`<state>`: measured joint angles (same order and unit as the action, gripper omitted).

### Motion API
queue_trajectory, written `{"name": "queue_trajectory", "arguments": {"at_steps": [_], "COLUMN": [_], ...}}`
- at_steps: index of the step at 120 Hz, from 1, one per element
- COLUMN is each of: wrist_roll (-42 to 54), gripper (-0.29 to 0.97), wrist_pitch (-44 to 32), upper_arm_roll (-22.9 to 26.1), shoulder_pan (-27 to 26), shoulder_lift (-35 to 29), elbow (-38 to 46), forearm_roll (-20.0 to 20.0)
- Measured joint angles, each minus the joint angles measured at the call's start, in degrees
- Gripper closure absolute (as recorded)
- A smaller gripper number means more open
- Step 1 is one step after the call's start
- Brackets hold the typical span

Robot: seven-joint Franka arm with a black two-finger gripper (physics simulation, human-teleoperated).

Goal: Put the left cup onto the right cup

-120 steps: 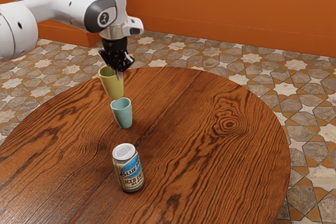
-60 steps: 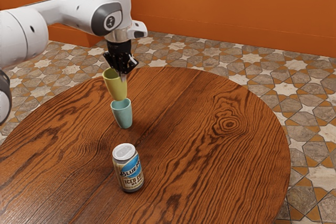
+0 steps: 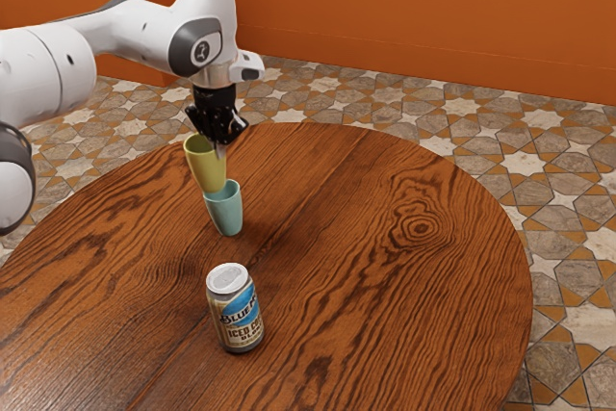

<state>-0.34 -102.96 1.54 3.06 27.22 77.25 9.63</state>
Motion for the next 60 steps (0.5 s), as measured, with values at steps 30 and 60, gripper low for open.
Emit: {"name": "queue_trajectory", "arguments": {"at_steps": [30,60], "wrist_roll": [0.09,0.16], "gripper": [0.79,0.79], "wrist_pitch": [0.23,-0.02], "upper_arm_roll": [0.96,0.89], "shoulder_pan": [0.09,0.28], "shoulder_lift": [2.84,4.7], "elbow": [-3.15,-3.31], "forearm_roll": [0.42,0.41]}}
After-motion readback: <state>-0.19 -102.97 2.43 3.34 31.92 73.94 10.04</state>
